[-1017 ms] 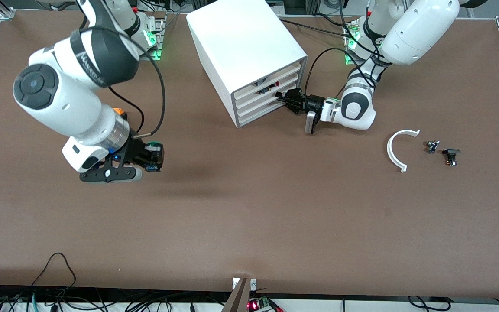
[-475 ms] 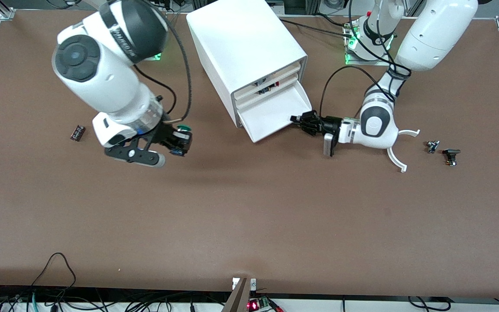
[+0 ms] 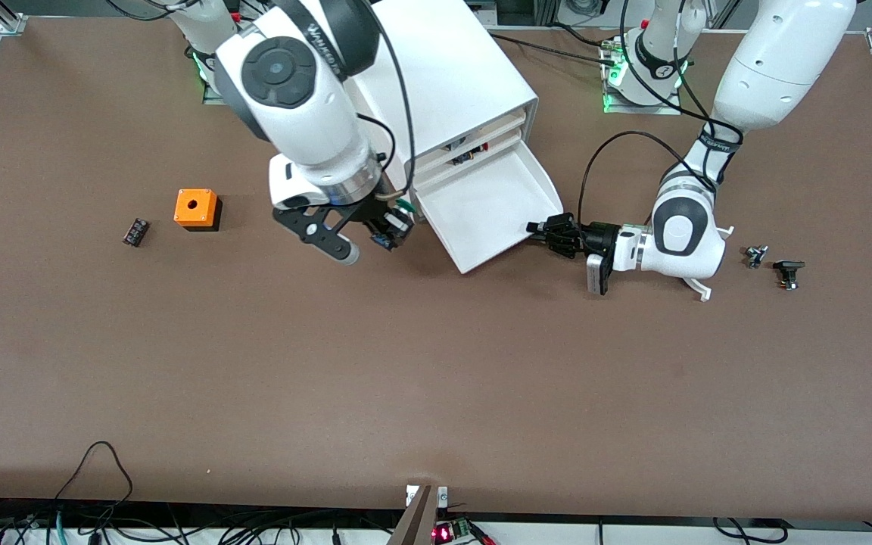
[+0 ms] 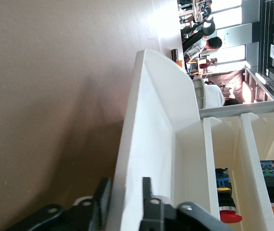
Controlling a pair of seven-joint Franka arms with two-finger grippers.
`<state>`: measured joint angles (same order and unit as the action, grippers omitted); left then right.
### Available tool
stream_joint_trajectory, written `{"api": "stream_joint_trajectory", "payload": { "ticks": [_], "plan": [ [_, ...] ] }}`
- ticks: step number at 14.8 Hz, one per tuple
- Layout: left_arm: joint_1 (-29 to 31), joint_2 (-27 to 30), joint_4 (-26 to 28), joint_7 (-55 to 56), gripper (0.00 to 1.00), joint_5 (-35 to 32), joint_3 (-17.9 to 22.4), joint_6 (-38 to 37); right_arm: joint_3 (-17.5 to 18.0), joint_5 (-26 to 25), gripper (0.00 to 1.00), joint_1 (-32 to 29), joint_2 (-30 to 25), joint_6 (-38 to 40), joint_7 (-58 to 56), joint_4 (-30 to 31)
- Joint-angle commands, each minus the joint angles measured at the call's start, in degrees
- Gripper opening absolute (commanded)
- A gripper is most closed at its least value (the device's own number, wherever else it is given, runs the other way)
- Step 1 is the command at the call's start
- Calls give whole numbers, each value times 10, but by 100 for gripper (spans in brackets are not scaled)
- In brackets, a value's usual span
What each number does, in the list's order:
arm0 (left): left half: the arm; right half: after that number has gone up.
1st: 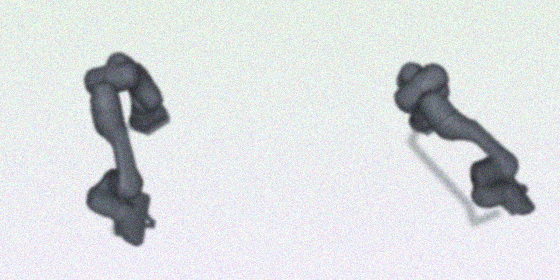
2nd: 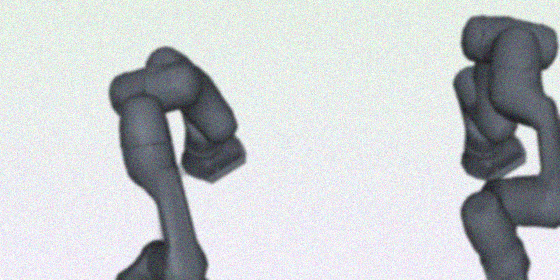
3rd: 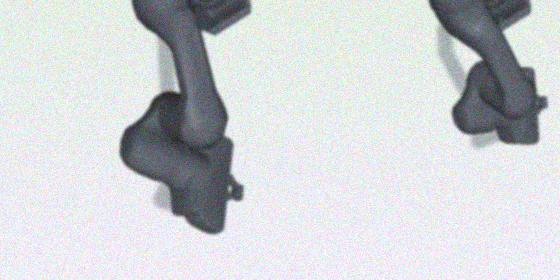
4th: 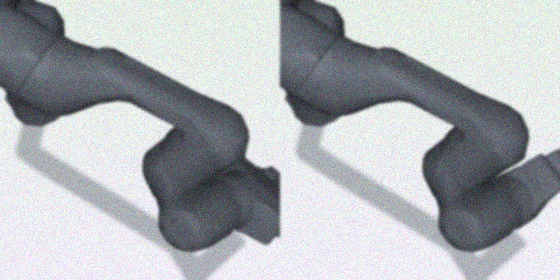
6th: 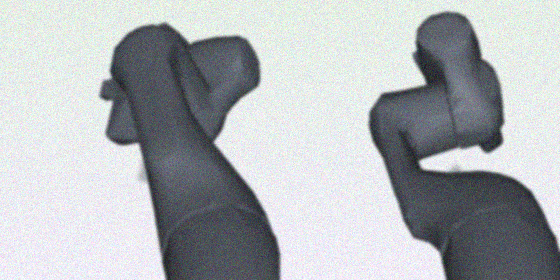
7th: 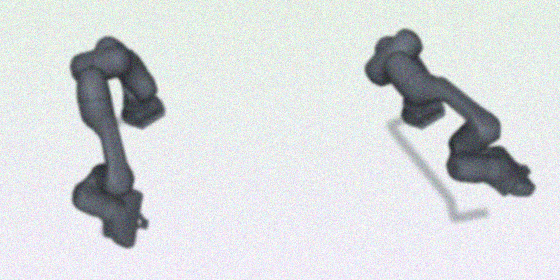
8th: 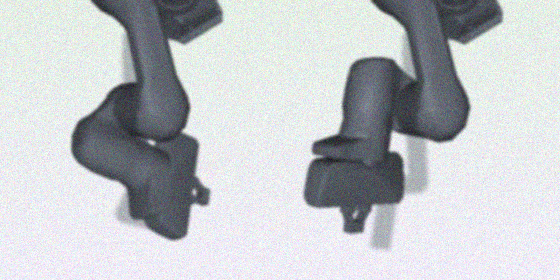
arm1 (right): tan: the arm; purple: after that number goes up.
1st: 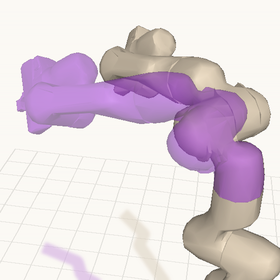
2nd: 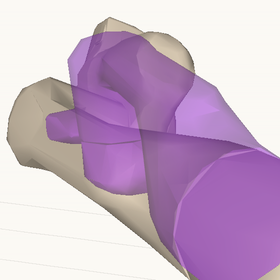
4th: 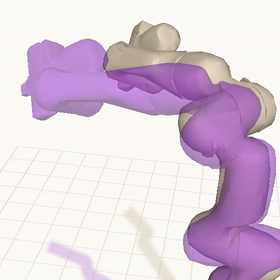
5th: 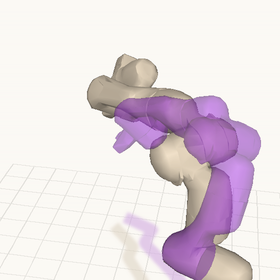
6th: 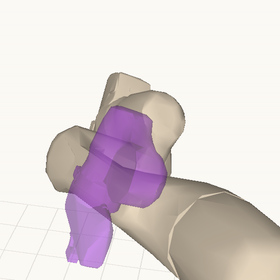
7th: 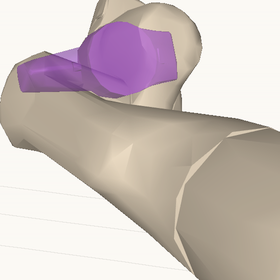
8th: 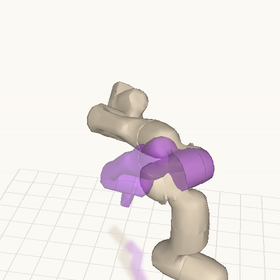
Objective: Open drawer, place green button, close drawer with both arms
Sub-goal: 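Move the button over the drawer while the left gripper withdraws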
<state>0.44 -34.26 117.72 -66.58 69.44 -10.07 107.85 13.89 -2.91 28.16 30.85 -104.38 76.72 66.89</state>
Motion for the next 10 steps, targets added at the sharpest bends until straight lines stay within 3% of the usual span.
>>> {"api": "stream_joint_trajectory", "payload": {
  "ticks": [1,5,10],
  "plan": [
    [7,17,-12,20,100,-28,0,-4,-4,-32,0,41,30,-19,93,-22],
    [18,45,-71,132,100,-146,5,-52,-4,-85,0,98,82,-65,226,-22],
    [38,50,-243,366,100,-330,13,-221,-6,-92,0,133,130,-109,329,-23]
  ]
}}
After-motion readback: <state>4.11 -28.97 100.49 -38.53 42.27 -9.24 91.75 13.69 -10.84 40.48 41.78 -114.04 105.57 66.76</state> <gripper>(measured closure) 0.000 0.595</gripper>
